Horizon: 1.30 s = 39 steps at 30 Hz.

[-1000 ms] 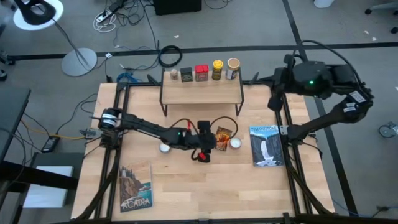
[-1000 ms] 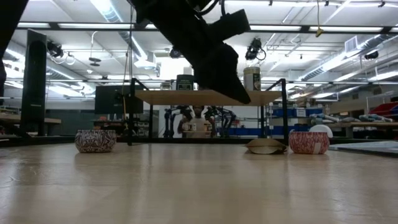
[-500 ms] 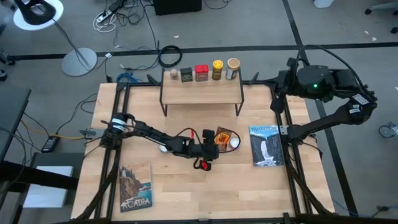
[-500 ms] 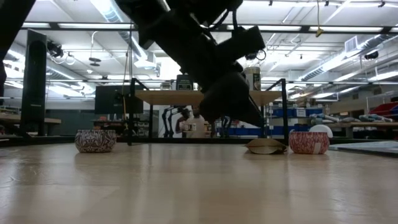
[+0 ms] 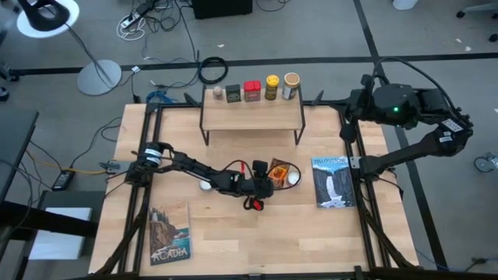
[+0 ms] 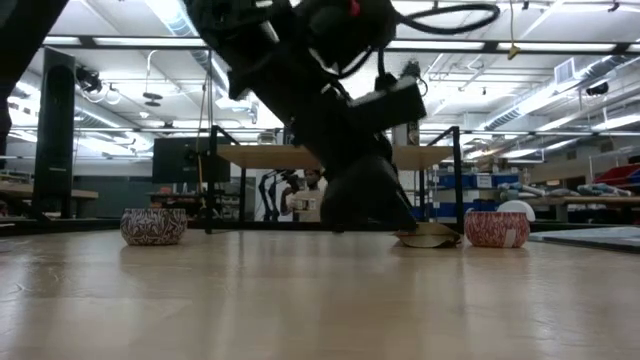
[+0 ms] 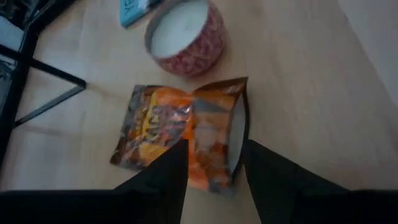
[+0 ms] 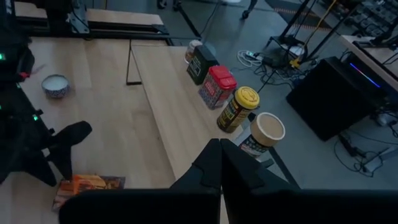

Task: Shelf spices
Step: Put the orange seasoning pack on the shelf

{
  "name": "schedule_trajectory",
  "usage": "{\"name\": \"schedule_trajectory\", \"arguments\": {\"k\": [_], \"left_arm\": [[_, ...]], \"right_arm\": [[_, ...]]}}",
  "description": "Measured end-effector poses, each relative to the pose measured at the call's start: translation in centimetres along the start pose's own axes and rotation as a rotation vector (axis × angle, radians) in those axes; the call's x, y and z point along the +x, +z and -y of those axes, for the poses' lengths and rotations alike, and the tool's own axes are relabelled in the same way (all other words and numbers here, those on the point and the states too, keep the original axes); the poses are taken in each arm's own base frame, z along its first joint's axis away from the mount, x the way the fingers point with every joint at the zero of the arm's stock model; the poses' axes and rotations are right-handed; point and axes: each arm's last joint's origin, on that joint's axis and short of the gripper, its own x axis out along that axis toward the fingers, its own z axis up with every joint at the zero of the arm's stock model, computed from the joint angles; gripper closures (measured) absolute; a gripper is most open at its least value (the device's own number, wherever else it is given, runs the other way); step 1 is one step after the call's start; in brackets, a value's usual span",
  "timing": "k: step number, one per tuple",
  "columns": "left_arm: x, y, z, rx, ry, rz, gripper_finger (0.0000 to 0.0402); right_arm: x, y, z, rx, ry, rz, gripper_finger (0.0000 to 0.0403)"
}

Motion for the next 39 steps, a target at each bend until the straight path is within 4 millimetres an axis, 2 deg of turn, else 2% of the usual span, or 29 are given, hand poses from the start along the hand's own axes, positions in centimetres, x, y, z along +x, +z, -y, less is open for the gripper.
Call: {"name": "schedule_trajectory", "arguments": {"k": [7,22,30,39], "left_arm": [[0.9,-0.7,1.0,-0.008,0.012,-0.021,0.0243],[1.0,-0.7,0.6,-0.070,0.070,-0.029,0.0248],[1.1,-0.6,0.4,-0.103,0.085,-0.018,0.0293],[1.3,-0.8,0.1,-0.126,0.091,-0.023,0.0371]], "right_arm": [[-0.2,-0.1,0.1,0.013,0.000,0.002,0.0403],[-0.2,-0.1,0.1,0.031,0.000,0.002,0.0403],[-0.2,-0.1,0.1,0.032,0.000,0.001,0.0403],[-0.2,-0.1,0.1,0.032,0.001,0.001,0.0402]]}}
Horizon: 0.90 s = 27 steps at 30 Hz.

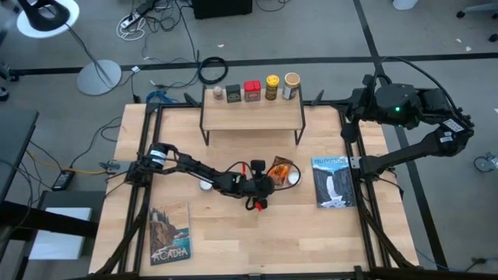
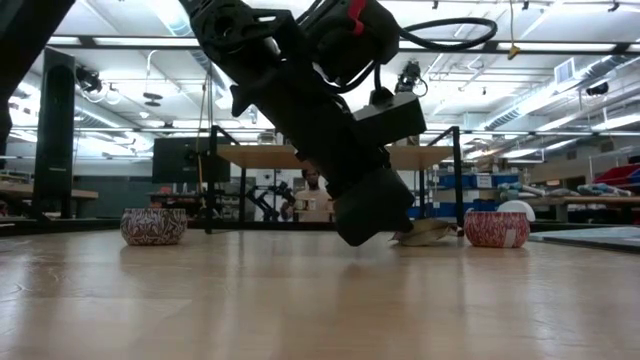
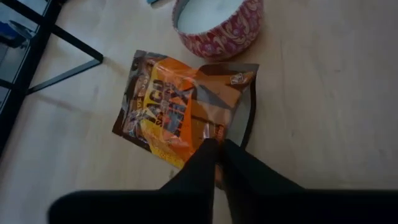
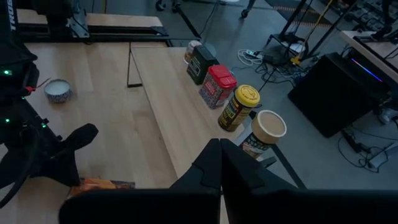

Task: Shelf spices
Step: Put the orange seasoning pack on the shelf

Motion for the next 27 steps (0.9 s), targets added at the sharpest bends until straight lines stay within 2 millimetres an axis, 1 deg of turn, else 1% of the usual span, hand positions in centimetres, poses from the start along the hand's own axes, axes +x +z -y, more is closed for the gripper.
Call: {"name": "schedule_trajectory", "arguments": {"k": [3,7,16,20,27], "left_arm": [[0.0,0.0,-0.1,-0.004,0.000,0.000,0.0395],[0.0,0.0,-0.1,-0.002,0.014,-0.003,0.0399],[-1.0,0.4,0.8,0.105,0.188,-0.028,0.0401],[-1.8,1.9,1.2,0.151,0.270,-0.007,0.0401],[-3.3,4.8,1.6,0.213,0.345,0.036,0.0401]], "right_arm": [[0.0,0.0,0.0,0.000,0.000,0.000,0.0402],[0.0,0.0,0.0,0.000,0.000,0.000,0.0402],[0.0,0.0,0.0,-0.001,0.000,0.000,0.0402],[0.0,0.0,0.0,-0.003,0.000,0.000,0.0402],[0.0,0.0,0.0,-0.002,0.000,0.000,0.0402]]}}
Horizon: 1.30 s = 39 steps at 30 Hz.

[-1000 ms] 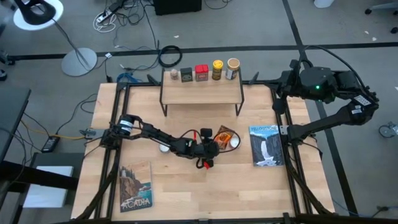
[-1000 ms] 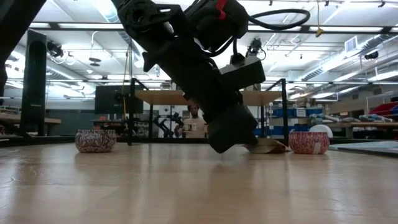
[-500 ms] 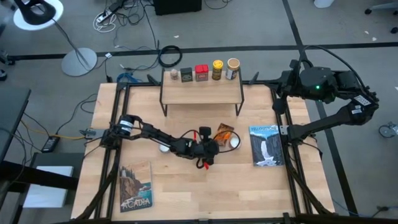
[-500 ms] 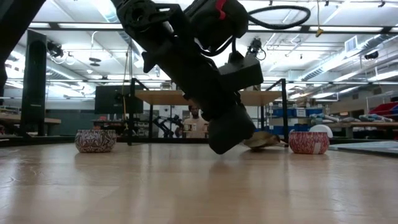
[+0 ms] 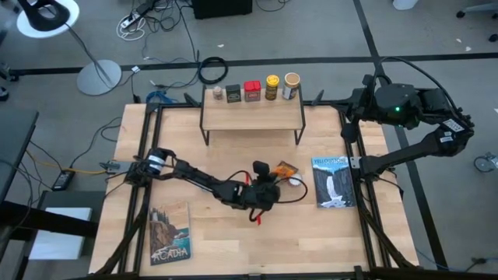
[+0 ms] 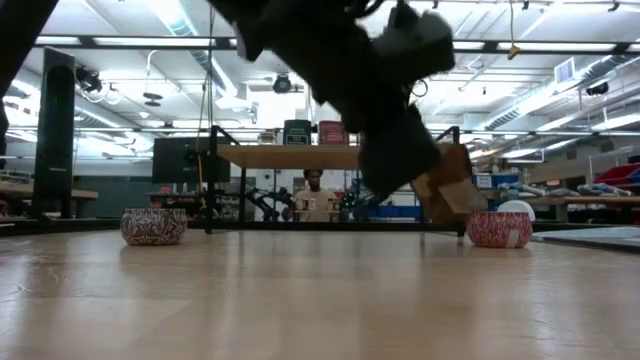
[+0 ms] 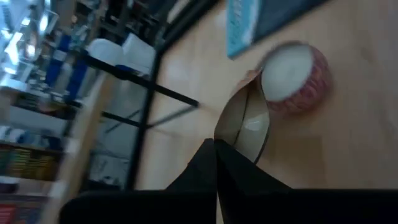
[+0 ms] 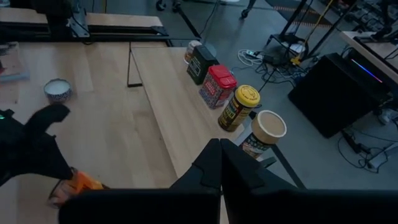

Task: Shelf spices
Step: Put the orange seasoning pack on the shelf

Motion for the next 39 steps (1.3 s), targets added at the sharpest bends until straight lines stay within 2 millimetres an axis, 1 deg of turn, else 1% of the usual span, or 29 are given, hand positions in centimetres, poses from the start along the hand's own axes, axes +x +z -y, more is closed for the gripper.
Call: {"name": "schedule_trajectory", "arguments": {"k": [6,10,15,18,23,29,35,39], "left_arm": [[-1.0,1.6,-0.7,0.068,0.127,-0.024,0.0401],[-1.5,2.6,-1.3,0.083,0.207,-0.049,0.0401],[-2.1,3.5,-2.3,0.133,0.340,-0.126,0.0401],[-2.4,4.3,-3.0,0.146,0.388,-0.153,0.0401],[-3.3,6.0,-4.1,0.141,0.416,-0.154,0.0401],[-4.0,7.6,-6.0,0.179,0.472,-0.206,0.0401],[-3.9,8.8,-8.0,0.166,0.485,-0.217,0.0401],[-3.5,9.3,-9.7,0.161,0.496,-0.236,0.0401]], "right_arm": [[0.0,0.0,0.0,0.000,0.000,0.000,0.0401],[0.0,0.0,0.0,-0.001,0.000,0.000,0.0400],[0.0,0.0,0.0,-0.001,0.000,0.000,0.0399],[0.0,0.0,0.0,-0.010,0.000,0.000,0.0400],[0.0,0.0,0.0,-0.022,0.000,0.000,0.0400],[0.0,0.0,0.0,-0.036,0.000,0.000,0.0399],[-0.1,-0.1,0.1,-0.045,0.000,0.003,0.0399],[-0.3,-0.1,0.1,-0.047,0.007,0.005,0.0399]]}}
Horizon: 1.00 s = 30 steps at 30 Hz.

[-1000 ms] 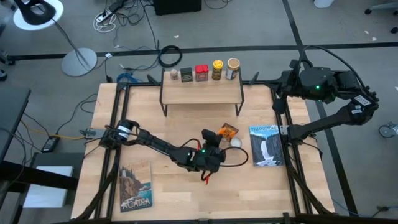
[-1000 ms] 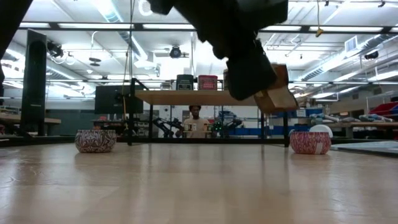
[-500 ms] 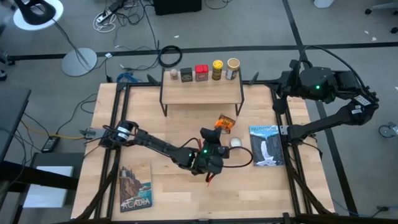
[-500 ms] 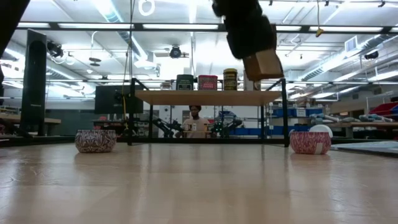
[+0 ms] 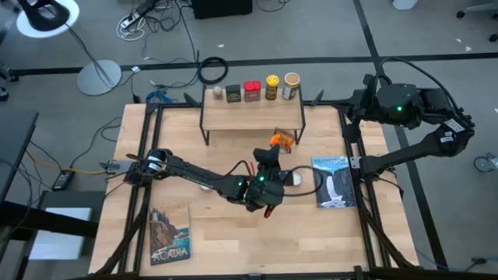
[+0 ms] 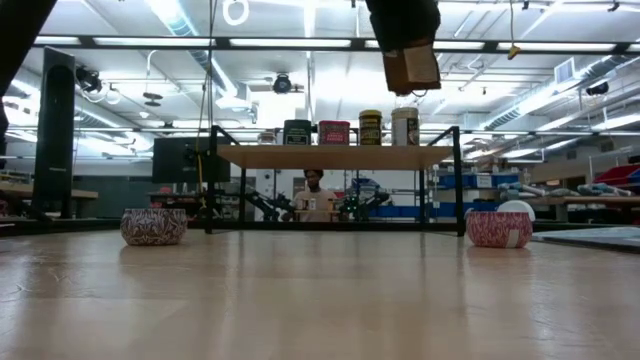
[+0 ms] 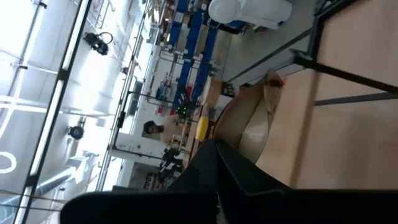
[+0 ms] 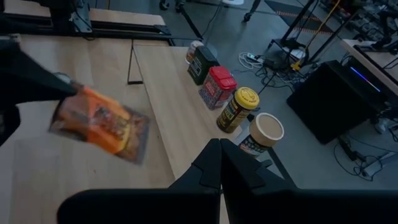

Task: Shelf spices
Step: Put the orange seasoning pack on the shelf

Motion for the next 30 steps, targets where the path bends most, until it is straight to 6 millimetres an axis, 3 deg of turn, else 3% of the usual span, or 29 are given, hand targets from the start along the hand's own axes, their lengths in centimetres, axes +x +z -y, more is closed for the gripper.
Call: {"name": "schedule_trajectory", "arguments": {"k": [6,10,18,30], "left_arm": [[1.6,-0.2,-2.5,0.014,0.011,-0.033,0.0401],[2.1,-0.8,-5.9,-0.038,0.022,-0.047,0.0401],[1.2,-2.5,-13.4,-0.179,0.022,-0.011,0.0401],[0.3,-5.5,-20.3,-0.250,0.023,0.018,0.0401]], "right_arm": [[-0.3,-0.2,0.2,-0.002,0.000,0.006,0.0399],[-0.5,-0.3,0.3,0.000,-0.001,0.011,0.0400],[-0.8,-0.4,0.4,0.005,-0.001,0.018,0.0399],[-0.8,-0.4,0.4,0.005,-0.001,0.018,0.0399]]}}
